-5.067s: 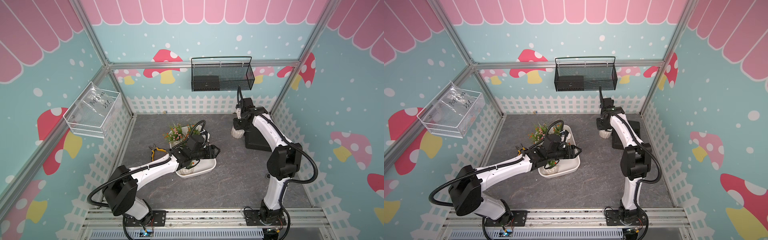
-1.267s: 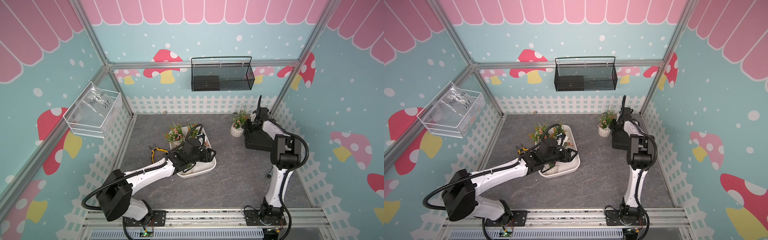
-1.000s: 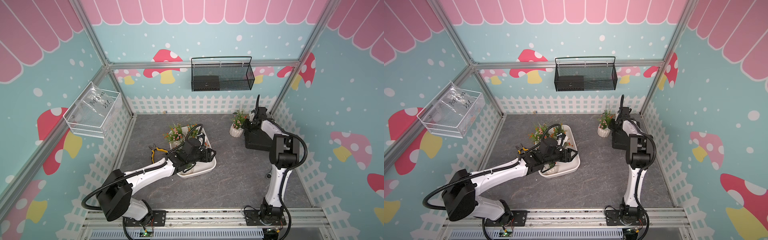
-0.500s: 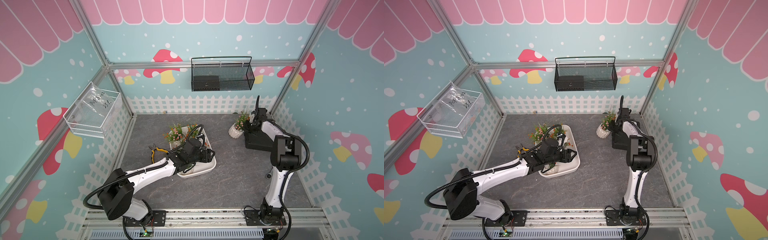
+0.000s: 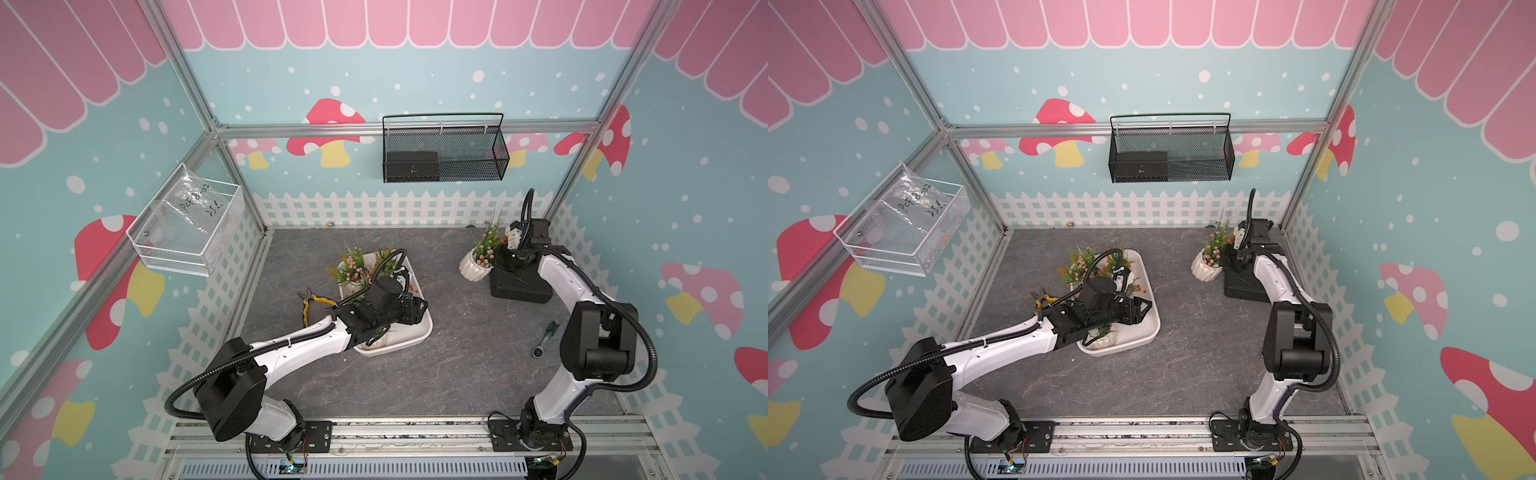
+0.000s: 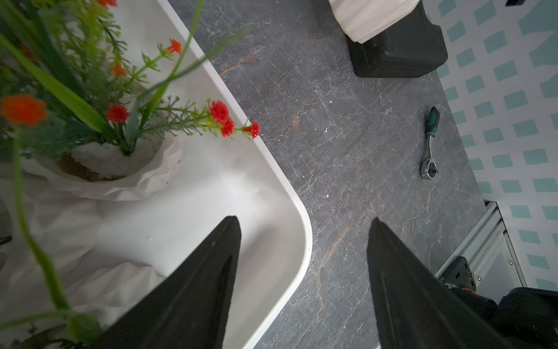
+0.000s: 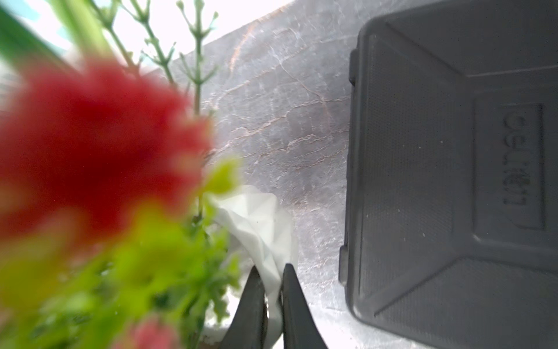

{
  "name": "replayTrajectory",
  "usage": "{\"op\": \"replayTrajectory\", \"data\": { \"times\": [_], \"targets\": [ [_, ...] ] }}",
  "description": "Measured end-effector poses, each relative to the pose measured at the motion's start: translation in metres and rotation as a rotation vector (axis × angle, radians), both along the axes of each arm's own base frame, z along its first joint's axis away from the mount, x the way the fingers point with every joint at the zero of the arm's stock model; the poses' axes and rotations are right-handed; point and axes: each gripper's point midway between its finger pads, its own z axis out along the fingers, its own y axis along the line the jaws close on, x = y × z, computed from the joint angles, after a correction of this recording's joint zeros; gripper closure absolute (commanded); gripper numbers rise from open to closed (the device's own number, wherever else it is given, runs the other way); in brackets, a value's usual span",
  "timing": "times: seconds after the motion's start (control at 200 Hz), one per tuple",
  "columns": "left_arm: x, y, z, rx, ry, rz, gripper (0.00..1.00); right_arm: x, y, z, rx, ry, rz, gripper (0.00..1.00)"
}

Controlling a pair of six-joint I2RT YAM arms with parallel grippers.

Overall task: Put the potted gypsophila into the storage box
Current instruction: Pick up the baby's breath potted plant from the center of the board, then place the baby's breath potted plant at the storage box.

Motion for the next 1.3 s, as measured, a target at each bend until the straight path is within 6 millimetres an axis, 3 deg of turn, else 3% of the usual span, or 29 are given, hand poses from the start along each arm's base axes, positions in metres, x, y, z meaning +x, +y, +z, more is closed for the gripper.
{"op": "replayTrajectory", "data": {
  "times": [0.2, 0.505, 0.836, 0.981, 1.131, 1.301],
  "targets": [
    [-0.004, 0.008, 0.018, -0.023, -0.049, 0.007, 0.33, -0.036, 0.012, 0.020, -0.020, -0.056, 0.055, 1.00],
    [-0.009, 0.021, 0.039, -0.051, -0.109, 0.027, 0.33, -0.084, 0.063, 0.046, -0.050, -0.134, 0.233, 1.00],
    [-0.011, 0.038, 0.052, -0.037, -0.182, 0.064, 0.34, -0.119, 0.086, 0.045, -0.048, -0.127, 0.318, 1.00],
    [-0.011, 0.039, 0.054, -0.030, -0.194, 0.066, 0.34, -0.128, 0.090, 0.049, -0.040, -0.146, 0.334, 1.00],
    [-0.010, 0.042, 0.054, -0.020, -0.198, 0.077, 0.33, -0.137, 0.098, 0.041, -0.031, -0.126, 0.365, 1.00],
    [-0.014, 0.061, 0.065, 0.011, -0.230, 0.115, 0.33, -0.143, 0.116, 0.042, -0.012, -0.133, 0.424, 1.00]
  ]
}}
